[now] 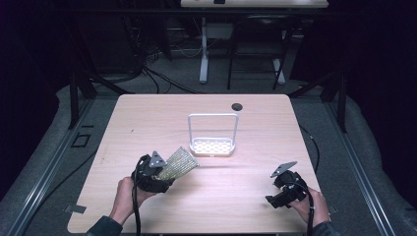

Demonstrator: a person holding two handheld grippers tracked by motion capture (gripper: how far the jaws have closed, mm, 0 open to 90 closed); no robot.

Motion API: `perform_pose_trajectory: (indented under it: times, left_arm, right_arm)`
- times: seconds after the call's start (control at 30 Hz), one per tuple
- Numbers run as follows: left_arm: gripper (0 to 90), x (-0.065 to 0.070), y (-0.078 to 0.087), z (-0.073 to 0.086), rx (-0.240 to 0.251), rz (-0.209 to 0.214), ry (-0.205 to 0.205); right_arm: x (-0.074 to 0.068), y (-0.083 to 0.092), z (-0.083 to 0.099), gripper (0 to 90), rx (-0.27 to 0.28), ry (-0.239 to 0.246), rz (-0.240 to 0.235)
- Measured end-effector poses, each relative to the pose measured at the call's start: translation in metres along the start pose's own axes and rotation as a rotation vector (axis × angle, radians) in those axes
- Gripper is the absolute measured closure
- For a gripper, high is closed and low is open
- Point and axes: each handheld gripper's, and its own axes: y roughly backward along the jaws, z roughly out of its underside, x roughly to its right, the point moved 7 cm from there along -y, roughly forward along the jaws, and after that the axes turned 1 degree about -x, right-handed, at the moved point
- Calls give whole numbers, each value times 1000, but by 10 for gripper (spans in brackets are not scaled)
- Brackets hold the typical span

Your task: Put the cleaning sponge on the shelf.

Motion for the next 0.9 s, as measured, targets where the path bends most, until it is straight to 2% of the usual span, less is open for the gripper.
perform_pose_trajectory:
  times: [0.47, 0.7, 0.9]
  left_arm:
    - [388, 12, -14, -19, -9, 30, -36]
    - [384, 21, -28, -31, -21, 40, -61]
    - [379, 25, -40, -44, -26, 42, -63]
  right_arm:
    - [0, 0, 0, 148, 0, -4, -1]
    - [0, 0, 1, 148, -4, -1, 4]
    - [0, 1, 1, 149, -6, -3, 1]
